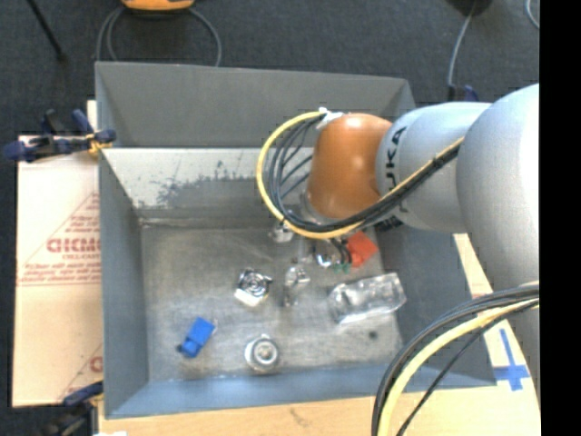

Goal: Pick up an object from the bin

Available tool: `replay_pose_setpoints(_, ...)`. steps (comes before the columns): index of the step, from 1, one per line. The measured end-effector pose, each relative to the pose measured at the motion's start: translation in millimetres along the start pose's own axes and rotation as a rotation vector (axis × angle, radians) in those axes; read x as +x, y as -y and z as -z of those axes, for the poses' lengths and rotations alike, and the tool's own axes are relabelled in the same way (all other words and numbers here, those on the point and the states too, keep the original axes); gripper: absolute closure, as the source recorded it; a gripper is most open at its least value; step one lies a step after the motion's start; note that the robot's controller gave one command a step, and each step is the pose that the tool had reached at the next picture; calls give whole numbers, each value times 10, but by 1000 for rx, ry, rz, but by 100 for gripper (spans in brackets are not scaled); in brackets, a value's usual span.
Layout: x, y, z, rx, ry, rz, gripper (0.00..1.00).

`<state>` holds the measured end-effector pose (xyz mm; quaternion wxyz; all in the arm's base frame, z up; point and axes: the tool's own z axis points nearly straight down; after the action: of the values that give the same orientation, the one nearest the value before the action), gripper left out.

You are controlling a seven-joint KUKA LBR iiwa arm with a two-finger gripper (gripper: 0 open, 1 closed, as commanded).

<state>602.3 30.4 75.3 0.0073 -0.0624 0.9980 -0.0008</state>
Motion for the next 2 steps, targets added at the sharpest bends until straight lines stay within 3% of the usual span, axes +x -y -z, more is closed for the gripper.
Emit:
replay_pose_setpoints(1,-113,200,44,-1,-6,-24,0)
replay_pose_setpoints(2,-38,-108,6,3,4,211,0)
